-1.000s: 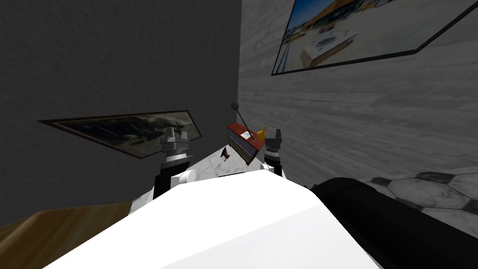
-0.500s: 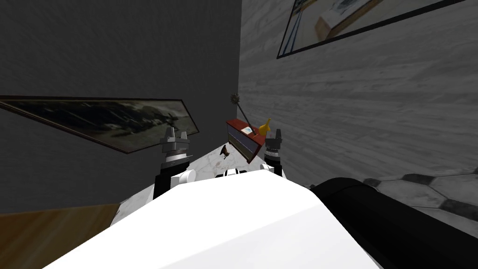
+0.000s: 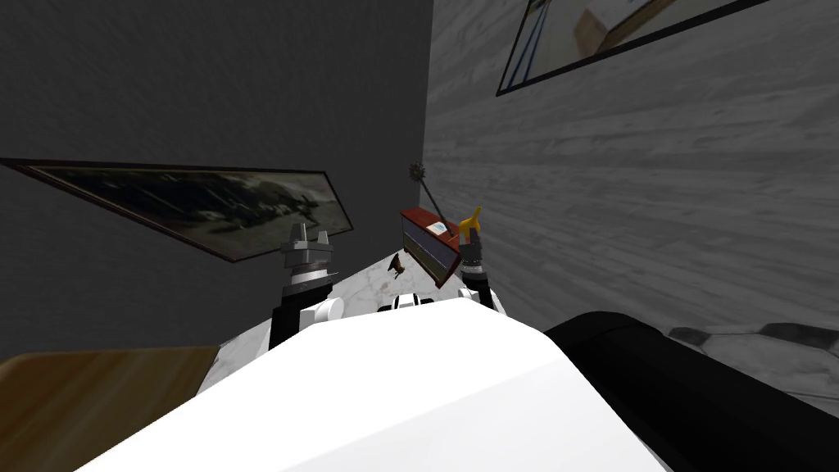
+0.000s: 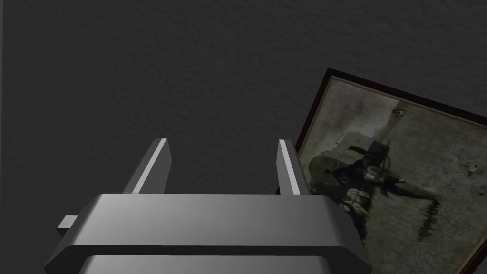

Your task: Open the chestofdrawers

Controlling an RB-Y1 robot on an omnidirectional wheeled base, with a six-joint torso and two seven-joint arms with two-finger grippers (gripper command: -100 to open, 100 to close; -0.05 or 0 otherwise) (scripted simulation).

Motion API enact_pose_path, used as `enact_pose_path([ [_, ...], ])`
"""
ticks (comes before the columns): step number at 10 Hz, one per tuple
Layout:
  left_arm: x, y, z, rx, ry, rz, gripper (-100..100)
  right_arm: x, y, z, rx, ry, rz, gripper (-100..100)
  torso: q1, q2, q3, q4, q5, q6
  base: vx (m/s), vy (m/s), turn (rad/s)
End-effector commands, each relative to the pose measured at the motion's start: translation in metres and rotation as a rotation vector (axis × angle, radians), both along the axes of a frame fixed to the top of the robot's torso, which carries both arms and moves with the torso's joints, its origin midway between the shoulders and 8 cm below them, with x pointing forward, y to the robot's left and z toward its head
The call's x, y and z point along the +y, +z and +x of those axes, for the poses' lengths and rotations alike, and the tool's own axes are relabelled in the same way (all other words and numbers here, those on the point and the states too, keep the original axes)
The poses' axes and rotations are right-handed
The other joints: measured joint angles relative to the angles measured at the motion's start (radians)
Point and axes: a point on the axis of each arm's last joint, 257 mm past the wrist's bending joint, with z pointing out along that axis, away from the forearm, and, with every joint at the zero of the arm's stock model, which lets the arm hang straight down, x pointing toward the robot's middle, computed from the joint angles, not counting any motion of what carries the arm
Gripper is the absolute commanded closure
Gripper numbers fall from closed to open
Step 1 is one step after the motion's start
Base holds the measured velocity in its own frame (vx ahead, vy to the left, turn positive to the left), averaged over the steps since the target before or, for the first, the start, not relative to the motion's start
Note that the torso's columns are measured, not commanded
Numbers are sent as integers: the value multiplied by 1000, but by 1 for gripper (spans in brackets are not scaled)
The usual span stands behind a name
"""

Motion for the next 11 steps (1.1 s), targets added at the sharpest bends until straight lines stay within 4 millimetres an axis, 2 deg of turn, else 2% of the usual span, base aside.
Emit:
enact_pose_path([
  [1, 0, 0, 0, 0, 0, 0, 0, 13, -28, 17, 91, -6, -135, -100, 0, 0, 0, 0, 0, 0, 23, 15, 141],
  [4, 0, 0, 0, 0, 0, 0, 0, 28, -70, 38, 201, -23, -318, -100, 0, 0, 0, 0, 0, 0, 29, 11, 163],
  [5, 0, 0, 0, 0, 0, 0, 0, 29, -70, 38, 201, -24, -325, -100, 0, 0, 0, 0, 0, 0, 26, 4, 31],
  [7, 0, 0, 0, 0, 0, 0, 0, 36, -102, 49, 274, -39, -463, -100, 0, 1, 1, 0, 0, 0, 24, 9, 144],
  [8, 0, 0, 0, 0, 0, 0, 0, 37, -103, 49, 274, -40, -472, -100, 0, 1, 0, 0, 0, 0, 23, 5, 72],
  [10, 0, 0, 0, 0, 0, 0, 0, 41, -137, 59, 344, -58, -621, -100, 0, 1, 0, 0, 0, 0, 27, 8, 162],
  [11, 0, 0, 0, 0, 0, 0, 0, 42, -138, 59, 343, -60, -634, -100, 0, 0, 0, 0, 0, 0, 27, 3, 72],
])
